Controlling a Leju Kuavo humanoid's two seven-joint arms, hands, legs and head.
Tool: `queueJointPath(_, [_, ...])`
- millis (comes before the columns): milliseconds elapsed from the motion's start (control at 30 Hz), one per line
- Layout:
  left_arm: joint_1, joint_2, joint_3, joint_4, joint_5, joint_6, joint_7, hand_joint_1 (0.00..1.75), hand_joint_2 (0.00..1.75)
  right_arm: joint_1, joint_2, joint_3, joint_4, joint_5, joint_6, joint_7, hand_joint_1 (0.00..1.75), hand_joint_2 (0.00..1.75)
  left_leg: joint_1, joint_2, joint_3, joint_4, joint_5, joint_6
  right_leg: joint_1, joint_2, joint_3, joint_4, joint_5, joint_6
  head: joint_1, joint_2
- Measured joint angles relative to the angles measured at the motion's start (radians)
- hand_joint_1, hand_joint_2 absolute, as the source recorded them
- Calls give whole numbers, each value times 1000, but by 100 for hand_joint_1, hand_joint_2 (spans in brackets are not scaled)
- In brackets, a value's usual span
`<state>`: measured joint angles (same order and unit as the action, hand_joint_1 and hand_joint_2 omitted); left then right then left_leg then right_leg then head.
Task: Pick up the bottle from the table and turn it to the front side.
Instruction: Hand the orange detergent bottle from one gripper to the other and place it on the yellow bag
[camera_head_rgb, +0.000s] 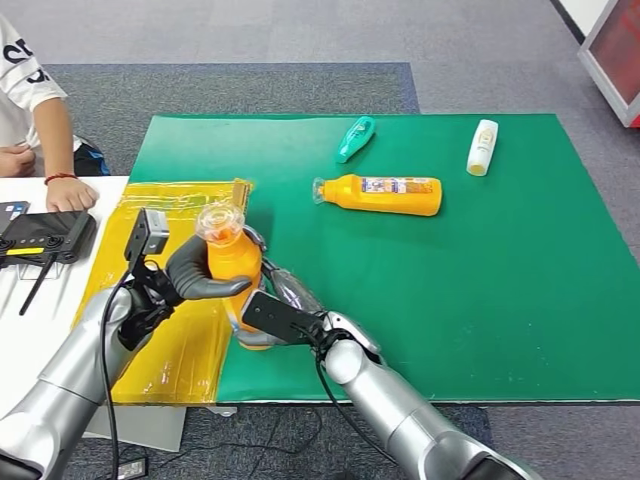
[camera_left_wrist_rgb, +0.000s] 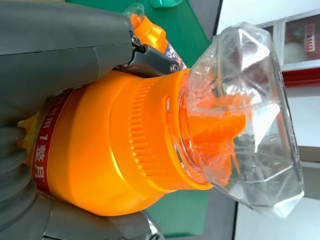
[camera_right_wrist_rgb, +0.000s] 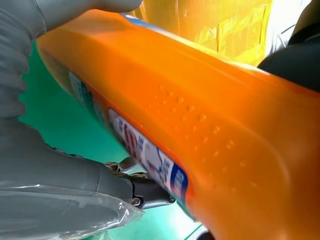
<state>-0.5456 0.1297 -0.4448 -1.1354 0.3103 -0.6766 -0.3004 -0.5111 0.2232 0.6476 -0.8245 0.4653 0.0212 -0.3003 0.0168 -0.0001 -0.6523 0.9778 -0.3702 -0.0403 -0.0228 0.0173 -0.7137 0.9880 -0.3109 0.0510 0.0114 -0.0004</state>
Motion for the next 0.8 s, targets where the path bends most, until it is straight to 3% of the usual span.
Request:
queueJointPath(467, [12, 15, 0, -9, -49, 34, -6, 175, 175, 8, -3, -8, -3, -12, -12, 8, 0, 175, 0, 0, 0, 0, 0, 0, 0, 0, 0, 0, 0, 0, 0, 0])
queueJointPath(800, [51, 101, 6, -110, -144, 68, -15, 175, 175, 40, -61, -119, -61, -40, -13, 7, 0, 175, 0, 0, 0, 0, 0, 0, 0, 0, 0, 0, 0, 0, 0, 0])
